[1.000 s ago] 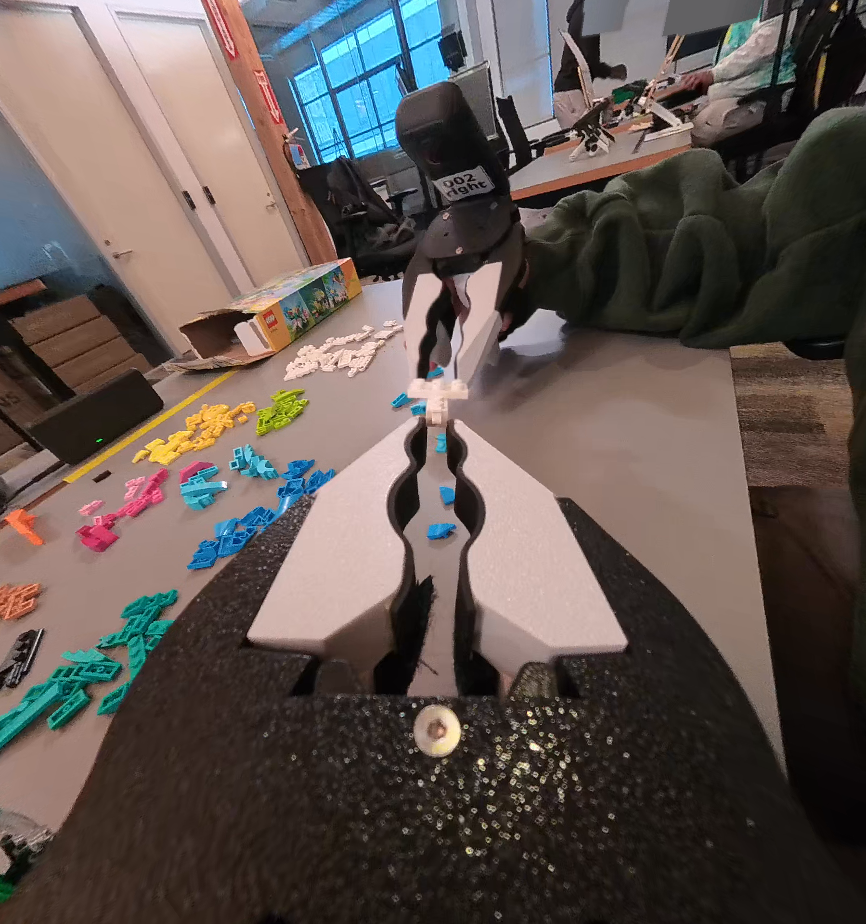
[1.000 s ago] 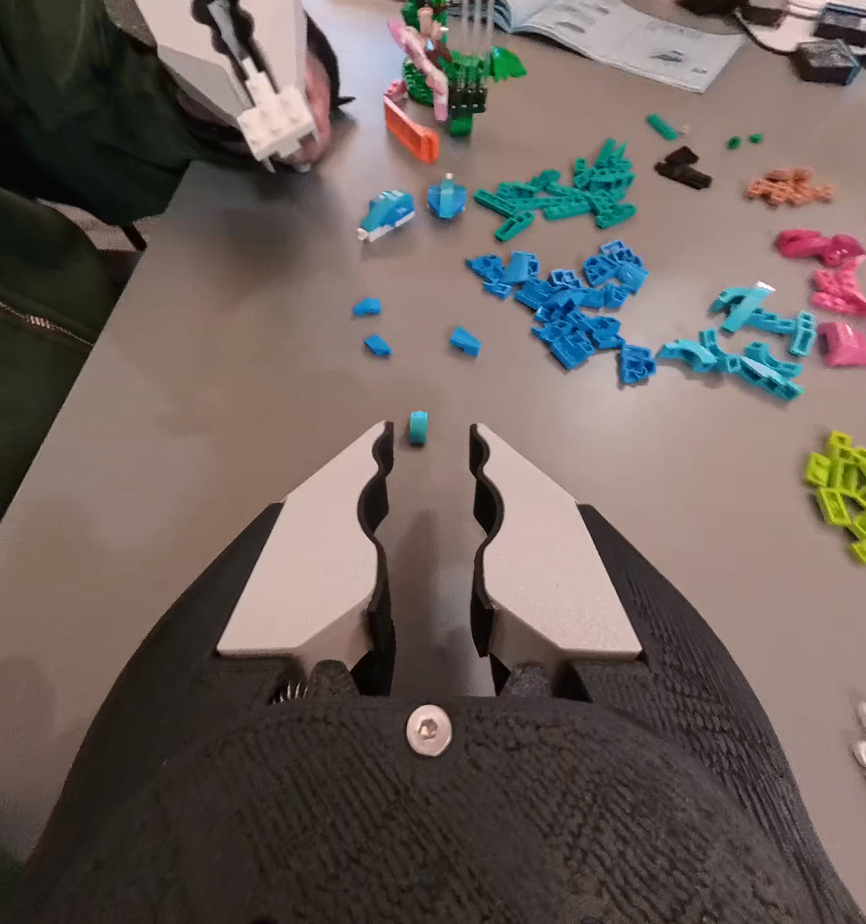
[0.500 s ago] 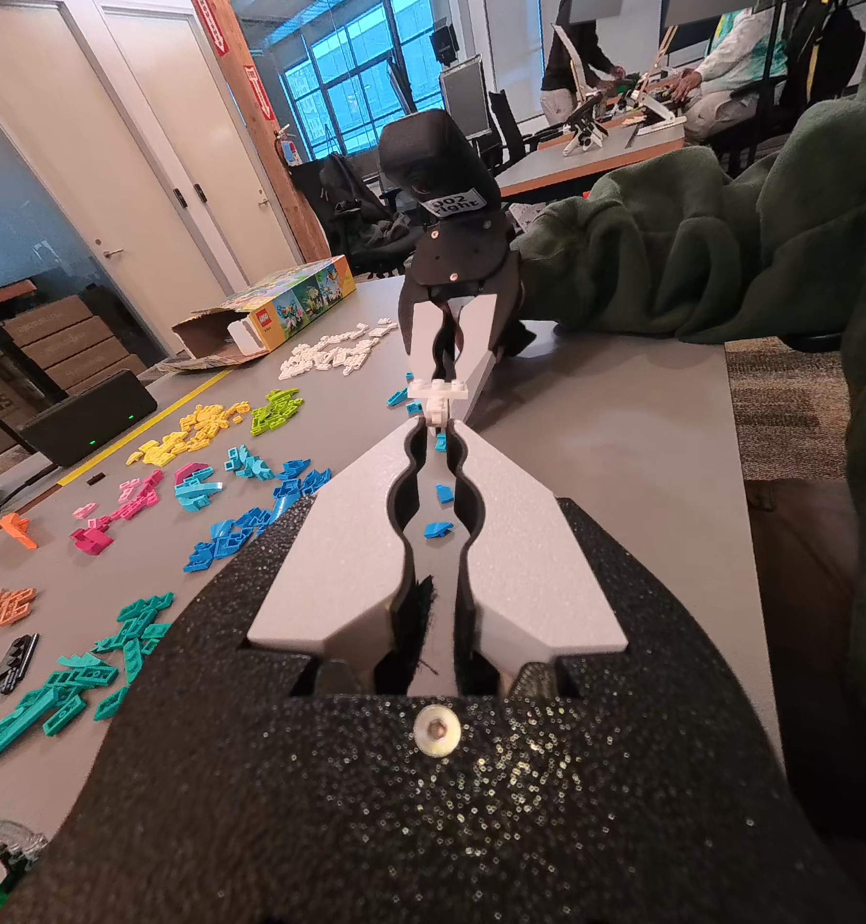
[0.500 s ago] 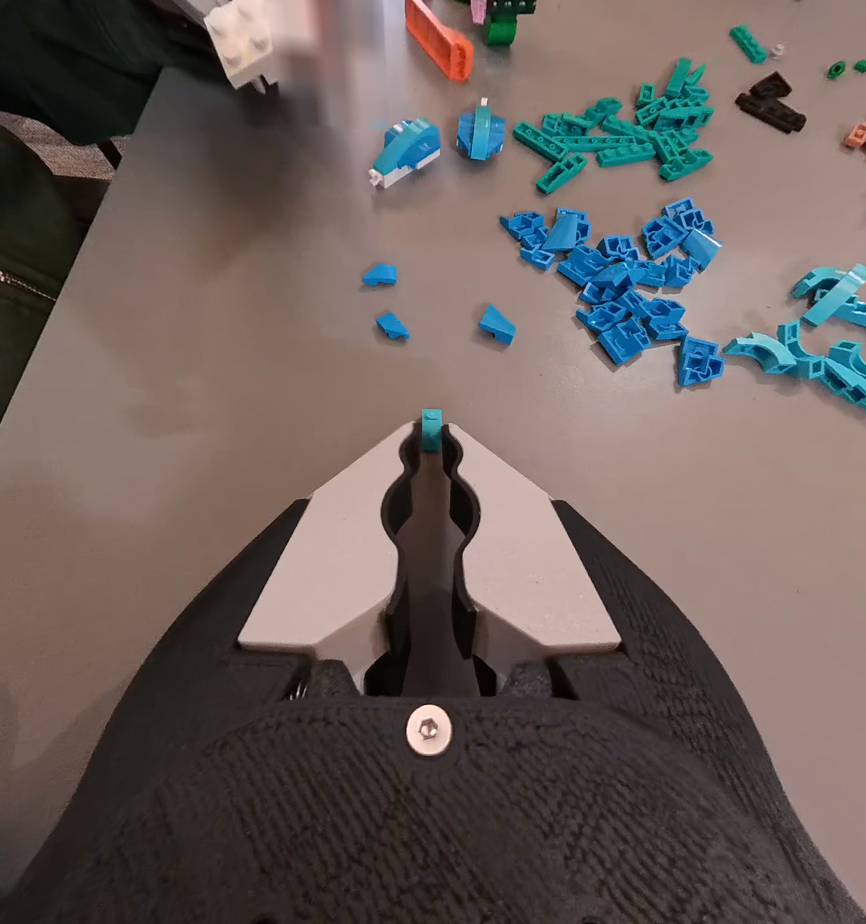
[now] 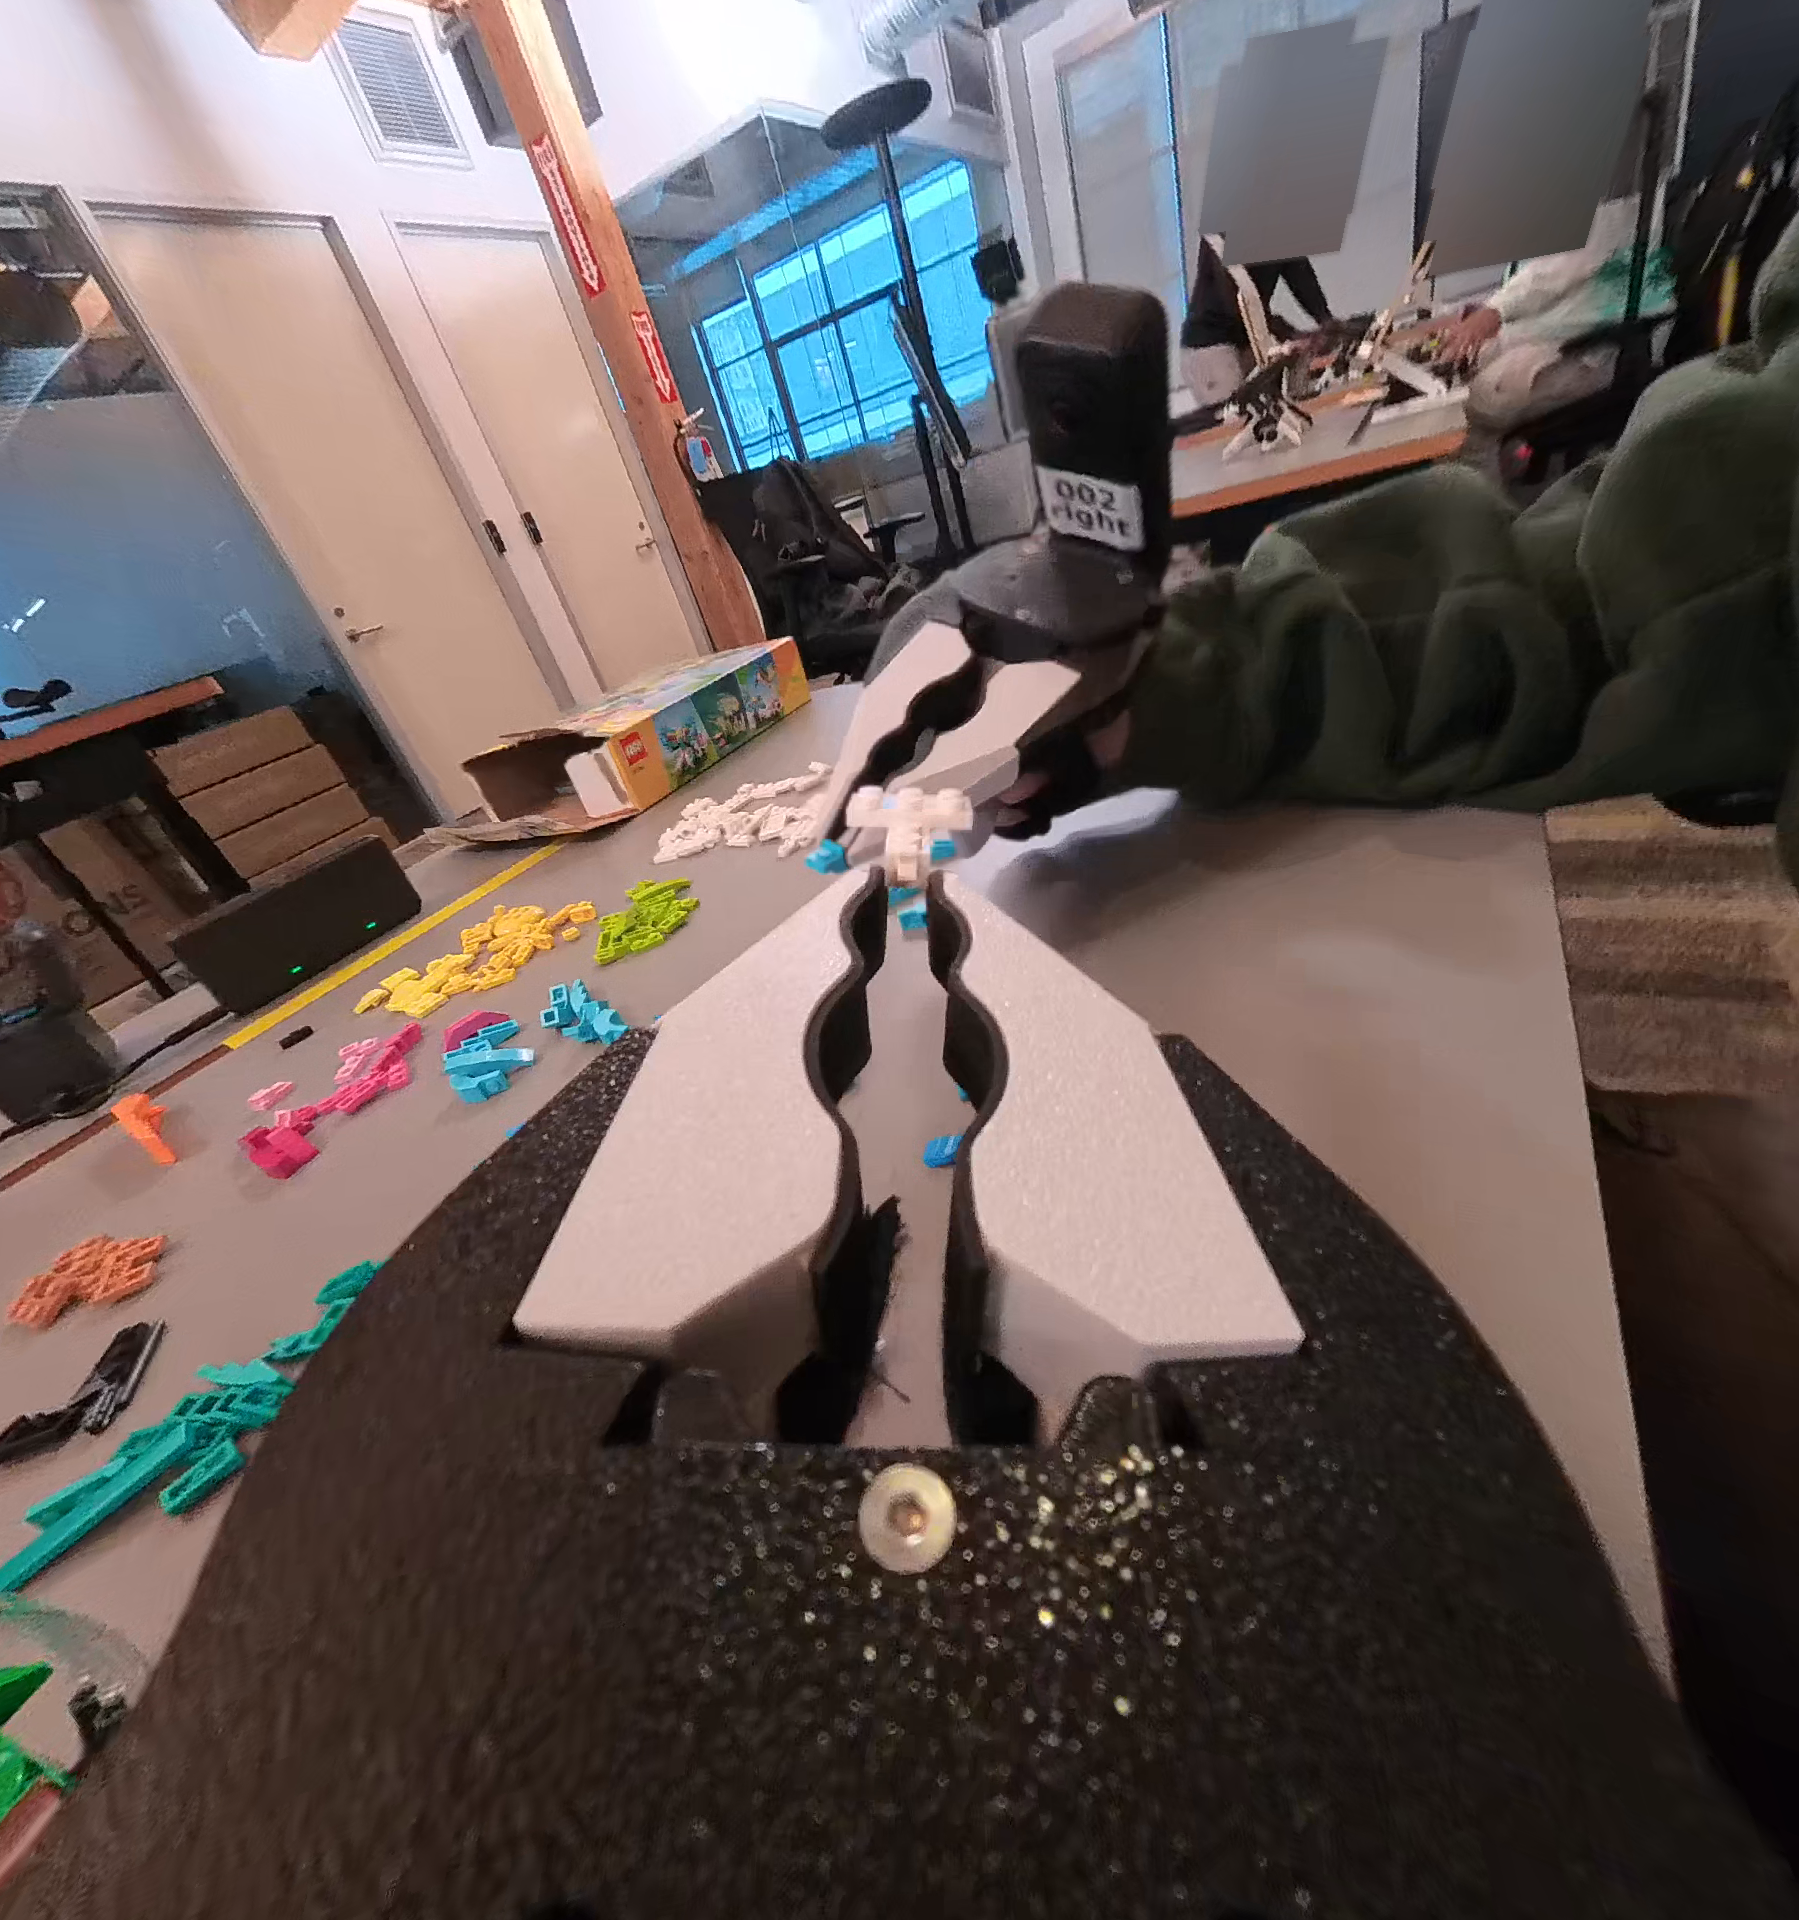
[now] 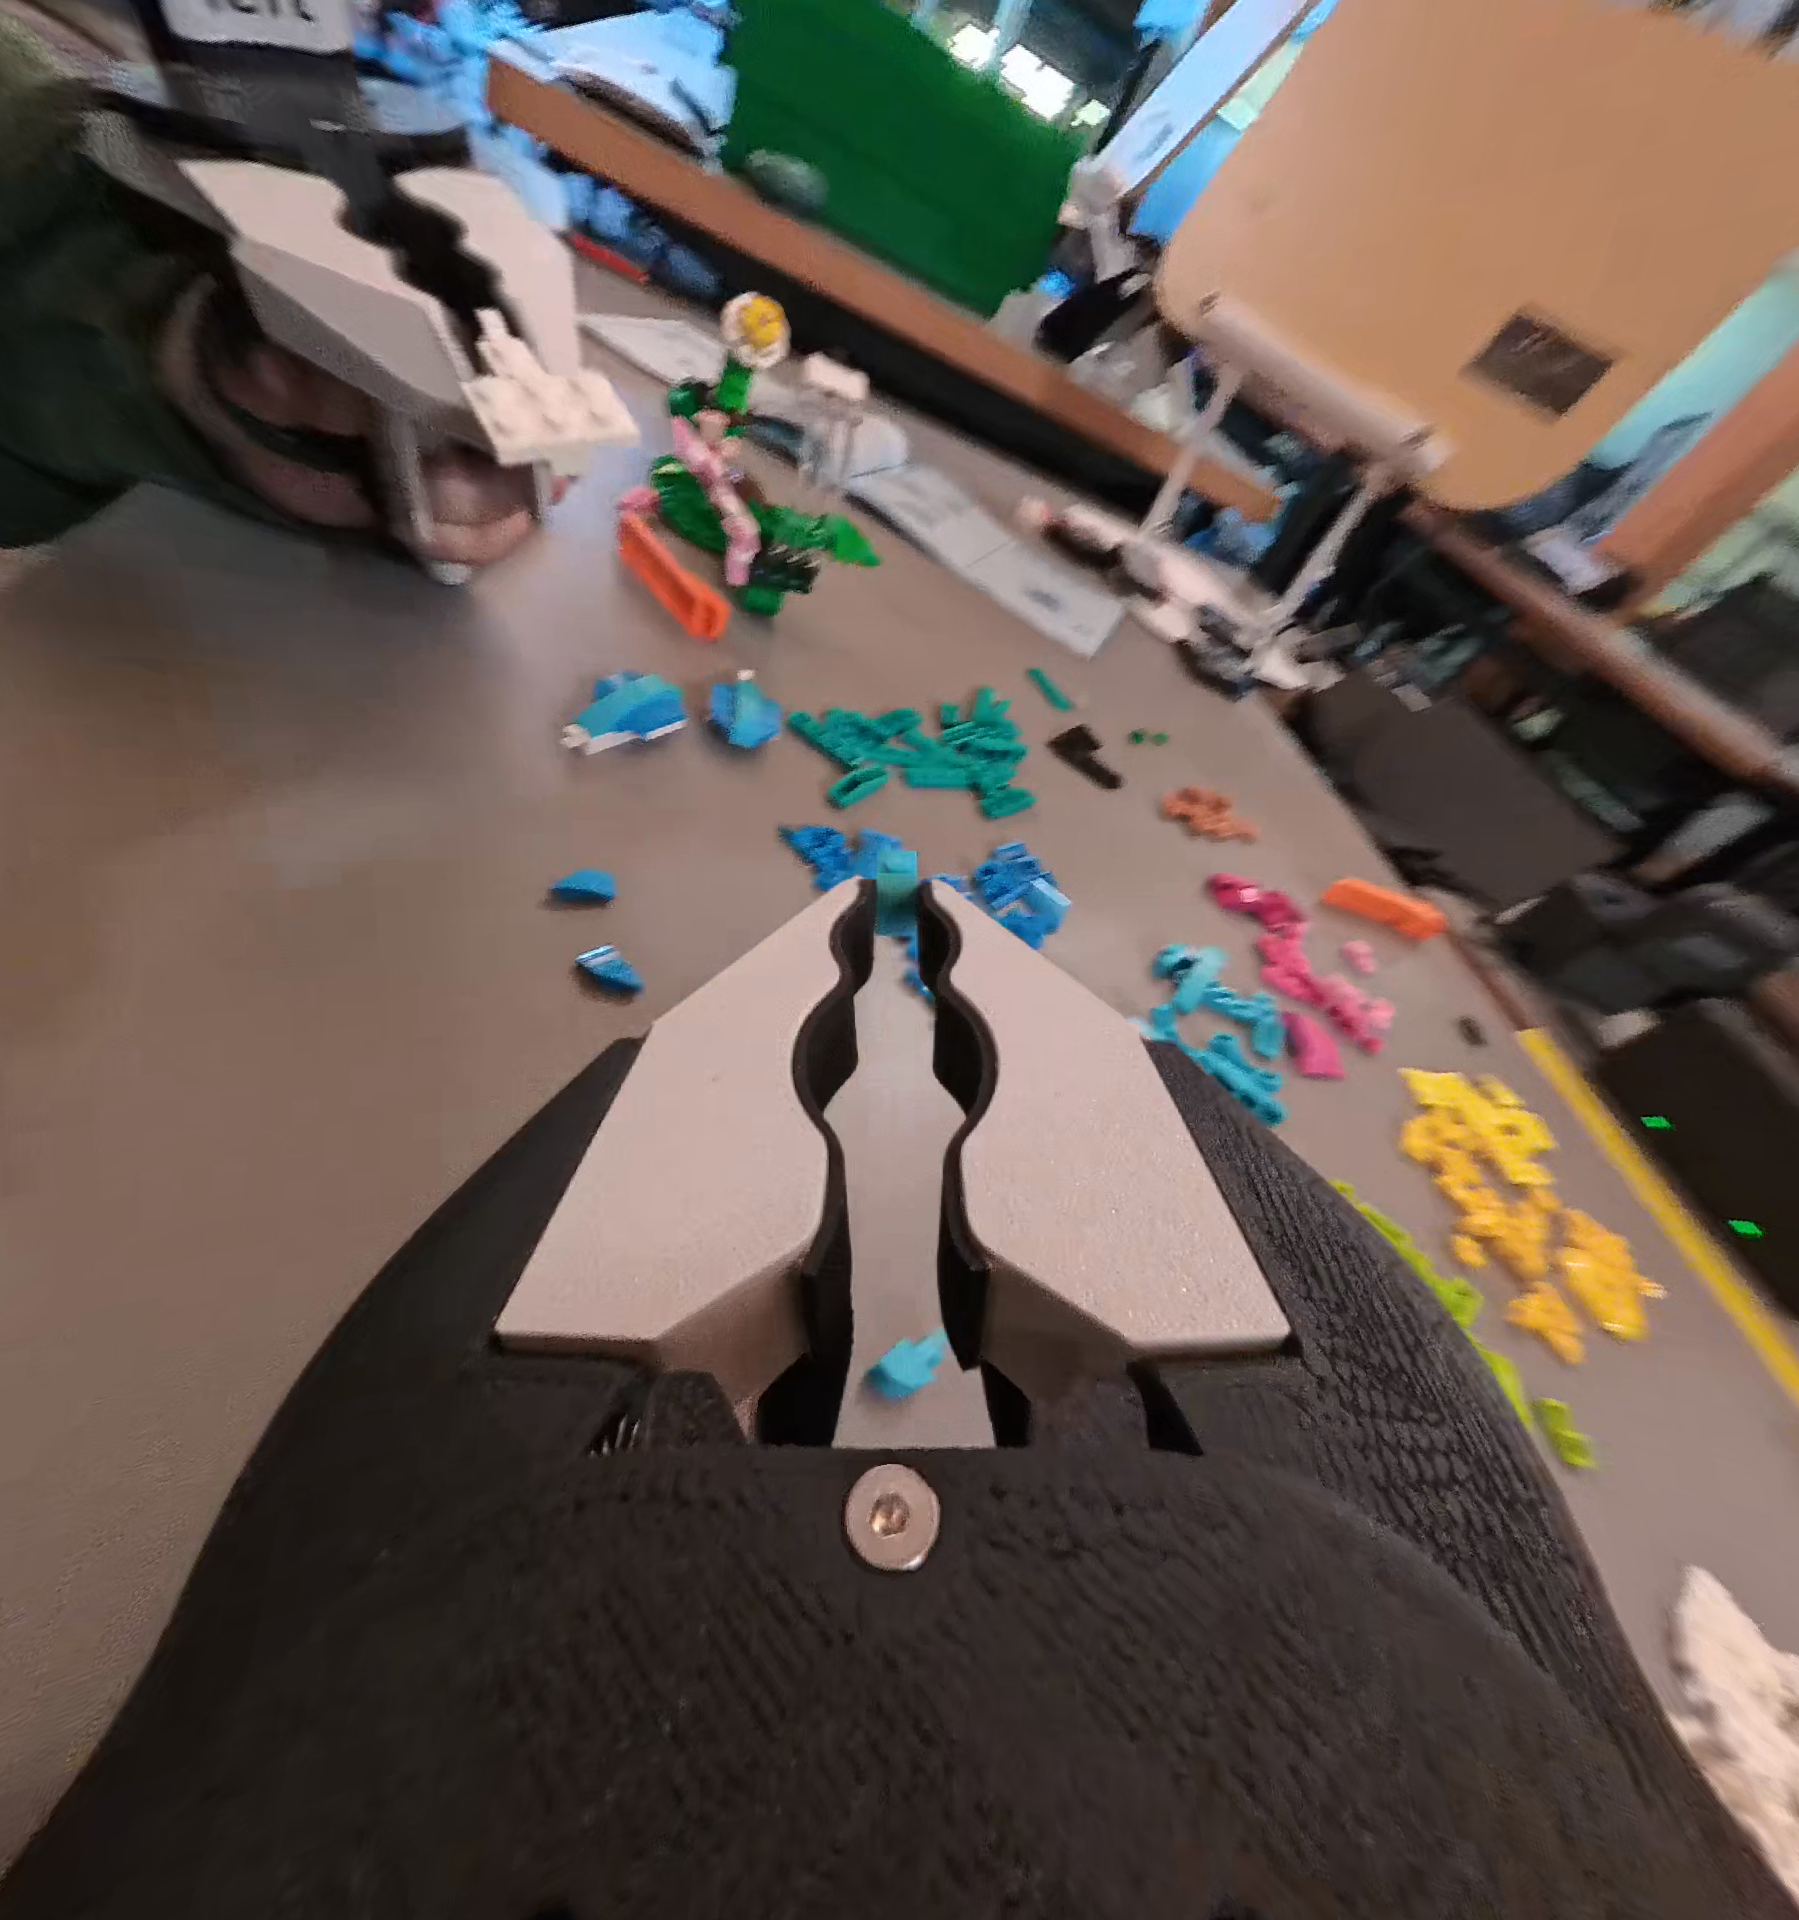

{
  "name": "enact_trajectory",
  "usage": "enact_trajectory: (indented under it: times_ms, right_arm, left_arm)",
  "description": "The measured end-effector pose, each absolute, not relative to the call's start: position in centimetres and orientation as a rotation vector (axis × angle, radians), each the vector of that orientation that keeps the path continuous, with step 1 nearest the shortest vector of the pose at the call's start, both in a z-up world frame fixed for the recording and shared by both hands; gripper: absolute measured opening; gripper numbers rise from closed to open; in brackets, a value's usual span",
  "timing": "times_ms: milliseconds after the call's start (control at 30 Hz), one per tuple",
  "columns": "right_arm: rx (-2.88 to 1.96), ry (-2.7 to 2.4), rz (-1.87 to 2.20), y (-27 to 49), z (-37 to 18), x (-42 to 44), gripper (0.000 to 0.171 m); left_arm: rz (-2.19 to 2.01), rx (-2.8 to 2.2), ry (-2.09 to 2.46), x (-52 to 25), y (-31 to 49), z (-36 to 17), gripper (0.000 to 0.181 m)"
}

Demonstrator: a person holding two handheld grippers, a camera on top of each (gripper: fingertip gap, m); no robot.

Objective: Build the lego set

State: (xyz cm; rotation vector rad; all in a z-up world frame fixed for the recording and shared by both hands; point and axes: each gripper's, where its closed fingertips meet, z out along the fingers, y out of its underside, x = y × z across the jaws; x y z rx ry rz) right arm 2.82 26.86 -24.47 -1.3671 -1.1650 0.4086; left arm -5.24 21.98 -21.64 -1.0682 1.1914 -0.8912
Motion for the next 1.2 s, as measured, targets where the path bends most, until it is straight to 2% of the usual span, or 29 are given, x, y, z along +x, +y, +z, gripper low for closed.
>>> enact_trajectory:
  times_ms: [467, 1200]
  right_arm:
    - [-1.273, -1.087, 0.190, 29.0, -24.0, 4.1, 0.006]
    - [-1.258, -1.146, 0.169, 28.6, -24.7, 3.7, 0.006]
  left_arm:
    - [-0.935, -1.070, 1.158, -5.5, 22.3, -21.3, 0.005]
    - [-0.945, -1.088, 1.143, -5.5, 22.6, -21.2, 0.005]
